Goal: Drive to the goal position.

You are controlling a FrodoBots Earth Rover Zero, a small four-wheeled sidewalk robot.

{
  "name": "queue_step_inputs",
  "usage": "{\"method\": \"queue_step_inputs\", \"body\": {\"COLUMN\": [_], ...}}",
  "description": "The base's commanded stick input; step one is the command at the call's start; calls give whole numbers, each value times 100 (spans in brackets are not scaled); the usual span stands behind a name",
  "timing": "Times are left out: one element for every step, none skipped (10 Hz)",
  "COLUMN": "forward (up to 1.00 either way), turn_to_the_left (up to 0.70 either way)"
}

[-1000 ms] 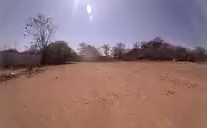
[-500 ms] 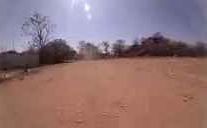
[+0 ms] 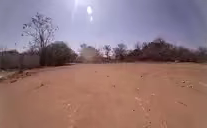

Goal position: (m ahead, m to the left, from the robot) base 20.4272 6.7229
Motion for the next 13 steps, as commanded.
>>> {"method": "queue_step_inputs", "body": {"forward": [100, 100, 100, 100, 100, 100, 100, 100, 100, 100, 100, 100, 100], "turn_to_the_left": [0, 0, 0, 0, 0, 0, 0, 0, 0, 0, 0, 0, 0]}}
